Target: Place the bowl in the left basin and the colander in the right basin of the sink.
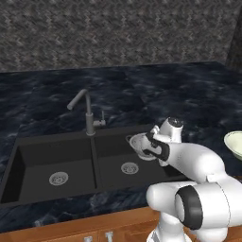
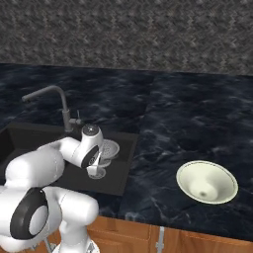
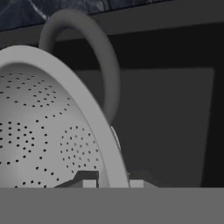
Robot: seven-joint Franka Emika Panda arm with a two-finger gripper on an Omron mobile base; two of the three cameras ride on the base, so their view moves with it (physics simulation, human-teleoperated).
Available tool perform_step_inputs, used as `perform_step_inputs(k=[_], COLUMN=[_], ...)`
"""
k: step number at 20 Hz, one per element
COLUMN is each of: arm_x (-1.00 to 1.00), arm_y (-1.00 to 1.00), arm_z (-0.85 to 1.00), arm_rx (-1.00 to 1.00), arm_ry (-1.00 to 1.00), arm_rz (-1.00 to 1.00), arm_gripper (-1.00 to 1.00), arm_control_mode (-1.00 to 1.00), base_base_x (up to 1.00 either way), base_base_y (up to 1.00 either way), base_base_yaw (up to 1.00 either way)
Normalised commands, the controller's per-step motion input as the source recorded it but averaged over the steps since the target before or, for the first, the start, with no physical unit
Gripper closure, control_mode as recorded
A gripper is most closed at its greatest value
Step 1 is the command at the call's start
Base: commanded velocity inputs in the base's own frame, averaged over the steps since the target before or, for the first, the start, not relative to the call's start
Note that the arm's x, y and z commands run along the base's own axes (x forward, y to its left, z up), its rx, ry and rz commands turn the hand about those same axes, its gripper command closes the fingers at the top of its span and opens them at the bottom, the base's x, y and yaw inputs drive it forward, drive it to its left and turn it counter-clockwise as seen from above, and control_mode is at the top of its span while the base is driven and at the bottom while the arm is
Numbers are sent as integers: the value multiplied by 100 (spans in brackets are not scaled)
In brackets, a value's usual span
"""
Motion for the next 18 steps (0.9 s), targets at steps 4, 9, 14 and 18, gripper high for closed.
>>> perform_step_inputs(k=[4,9,14,18], arm_x=[5,13,13,13], arm_y=[8,7,5,2], arm_z=[-44,-45,-46,-43], arm_rx=[0,0,0,0], arm_ry=[0,0,0,0], arm_rz=[0,0,0,0], arm_gripper=[100,100,100,100], arm_control_mode=[-100,-100,-100,-100], base_base_x=[0,0,0,0], base_base_y=[0,0,0,0], base_base_yaw=[0,0,0,0])
